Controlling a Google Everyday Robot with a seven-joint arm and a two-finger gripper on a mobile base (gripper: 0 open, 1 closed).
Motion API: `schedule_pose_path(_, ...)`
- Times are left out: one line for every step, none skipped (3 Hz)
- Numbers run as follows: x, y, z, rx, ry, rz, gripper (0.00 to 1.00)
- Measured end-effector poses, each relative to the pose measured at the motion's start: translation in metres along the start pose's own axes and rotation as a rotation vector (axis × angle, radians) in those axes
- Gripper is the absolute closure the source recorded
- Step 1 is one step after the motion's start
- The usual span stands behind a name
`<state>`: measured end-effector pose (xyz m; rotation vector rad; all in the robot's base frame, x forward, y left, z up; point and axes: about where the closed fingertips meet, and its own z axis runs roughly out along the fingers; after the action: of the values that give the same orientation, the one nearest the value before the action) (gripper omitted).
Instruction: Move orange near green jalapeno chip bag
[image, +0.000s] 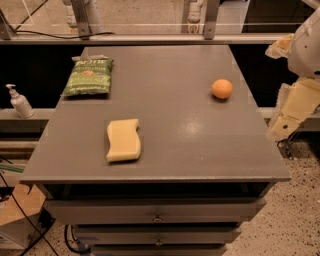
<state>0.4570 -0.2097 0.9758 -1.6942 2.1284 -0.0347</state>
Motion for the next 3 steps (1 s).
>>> schedule_pose_path(-0.005, -0.029, 0.025, 0.021, -0.073, 0.021, 0.00)
schedule_pose_path(-0.006, -0.033, 0.031, 0.023, -0.083, 0.025, 0.00)
schedule_pose_path(-0.009, -0.043, 0.038, 0.028, -0.115, 0.050, 0.00)
